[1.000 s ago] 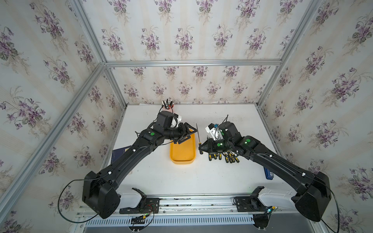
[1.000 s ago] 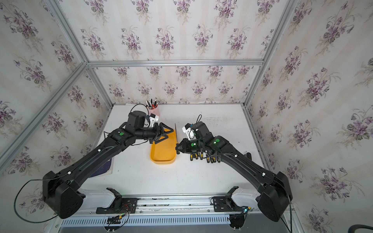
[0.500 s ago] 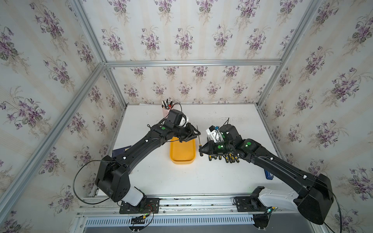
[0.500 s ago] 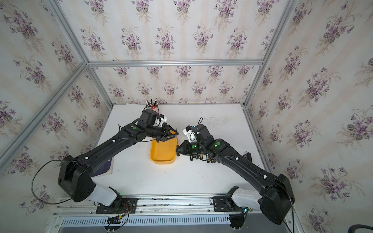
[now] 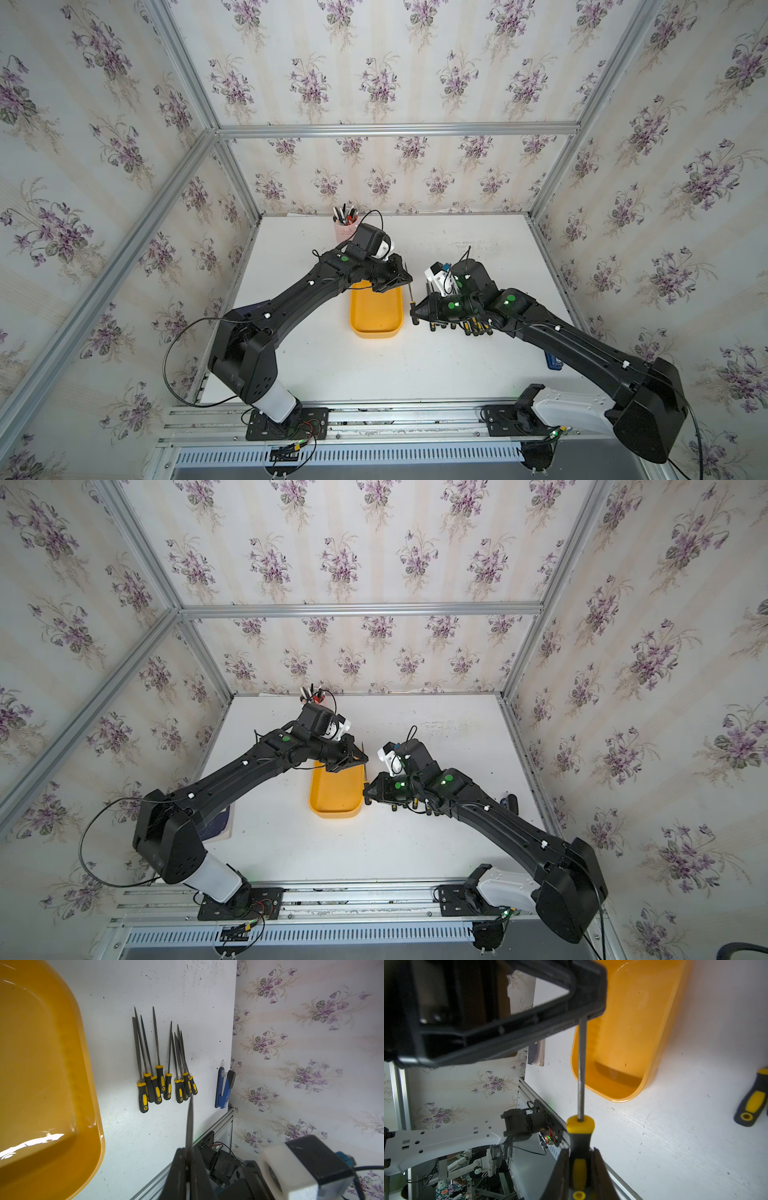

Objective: Put the file tool into the storage box
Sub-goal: Place the file tool in the storage box.

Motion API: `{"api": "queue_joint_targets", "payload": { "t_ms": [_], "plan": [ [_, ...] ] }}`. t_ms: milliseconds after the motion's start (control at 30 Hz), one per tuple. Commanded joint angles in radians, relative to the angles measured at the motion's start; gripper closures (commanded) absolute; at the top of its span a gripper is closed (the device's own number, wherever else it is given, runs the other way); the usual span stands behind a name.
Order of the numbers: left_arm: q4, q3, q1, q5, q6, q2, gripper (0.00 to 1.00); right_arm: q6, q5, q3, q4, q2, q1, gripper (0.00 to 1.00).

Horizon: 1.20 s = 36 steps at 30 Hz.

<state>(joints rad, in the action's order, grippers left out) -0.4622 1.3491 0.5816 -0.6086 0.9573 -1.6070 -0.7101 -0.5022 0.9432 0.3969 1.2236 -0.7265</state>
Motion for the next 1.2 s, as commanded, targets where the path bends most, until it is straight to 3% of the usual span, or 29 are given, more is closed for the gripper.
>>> {"api": "queue_joint_targets", "payload": {
  "t_ms": [0, 100, 267, 367, 500, 600, 833, 1167],
  "plan": [
    [-0.027, 0.011, 0.001, -0.020, -0.024, -0.003, 1.00, -0.002, 0.022, -0.004, -0.026, -0.001, -0.003, 1.00],
    [-0.044, 0.025, 0.001, -0.023, -0.045, -0.006, 1.00, 0.003, 0.020, -0.005, -0.027, -0.001, -0.004, 0.99],
    [-0.115, 0.069, 0.000, -0.018, -0.100, -0.015, 1.00, 0.007, 0.013, -0.001, -0.036, -0.012, -0.003, 0.54],
    [-0.166, 0.095, -0.006, -0.015, -0.144, -0.015, 1.00, 0.007, 0.017, 0.003, -0.031, -0.022, -0.004, 0.35],
    [-0.231, 0.110, -0.041, -0.014, -0.207, -0.002, 1.00, 0.005, 0.036, 0.010, -0.013, -0.049, -0.003, 0.19],
    [-0.310, 0.128, -0.085, -0.011, -0.276, 0.005, 1.00, 0.007, 0.039, 0.014, 0.010, -0.070, -0.003, 0.14],
    [-0.454, 0.139, -0.187, 0.086, -0.437, 0.006, 1.00, 0.003, 0.073, -0.003, 0.050, -0.120, -0.002, 0.14],
    [-0.465, 0.153, -0.223, 0.225, -0.510, -0.115, 1.00, -0.027, 0.109, -0.026, 0.057, -0.158, -0.002, 0.14]
  ]
}}
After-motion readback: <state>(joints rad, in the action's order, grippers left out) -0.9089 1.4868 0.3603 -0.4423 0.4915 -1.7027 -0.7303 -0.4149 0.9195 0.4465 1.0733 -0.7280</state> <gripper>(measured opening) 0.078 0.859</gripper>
